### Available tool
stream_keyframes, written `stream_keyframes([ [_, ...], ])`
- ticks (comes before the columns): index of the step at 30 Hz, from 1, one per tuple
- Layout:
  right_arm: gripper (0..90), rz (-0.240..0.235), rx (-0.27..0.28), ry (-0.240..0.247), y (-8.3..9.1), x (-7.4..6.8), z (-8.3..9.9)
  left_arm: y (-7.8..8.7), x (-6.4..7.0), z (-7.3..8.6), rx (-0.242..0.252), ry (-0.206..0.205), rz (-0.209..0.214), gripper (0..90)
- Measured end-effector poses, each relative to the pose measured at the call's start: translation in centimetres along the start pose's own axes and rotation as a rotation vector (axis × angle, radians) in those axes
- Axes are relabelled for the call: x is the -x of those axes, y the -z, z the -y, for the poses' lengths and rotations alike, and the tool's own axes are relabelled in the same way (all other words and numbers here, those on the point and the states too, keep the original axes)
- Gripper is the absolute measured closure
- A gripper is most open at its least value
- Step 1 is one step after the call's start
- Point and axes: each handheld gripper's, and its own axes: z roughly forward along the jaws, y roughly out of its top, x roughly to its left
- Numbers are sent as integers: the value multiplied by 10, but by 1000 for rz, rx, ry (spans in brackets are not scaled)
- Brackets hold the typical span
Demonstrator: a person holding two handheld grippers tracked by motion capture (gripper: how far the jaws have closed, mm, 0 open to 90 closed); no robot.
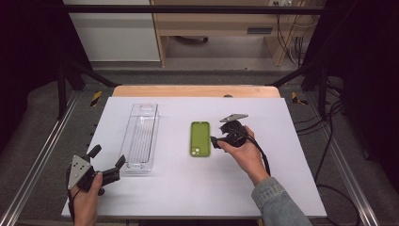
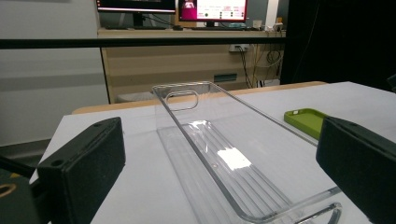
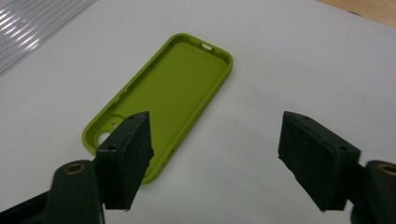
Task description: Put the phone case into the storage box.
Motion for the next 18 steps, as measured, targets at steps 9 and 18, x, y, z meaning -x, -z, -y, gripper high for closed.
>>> stream_keyframes([
  [9, 424, -11, -64, -39, -12, -5, 1, 0, 0, 0, -3, 3, 2, 8],
  [18, 538, -21, -94, -81, -24, -15, 5, 0, 1, 0, -4, 0, 6, 7],
])
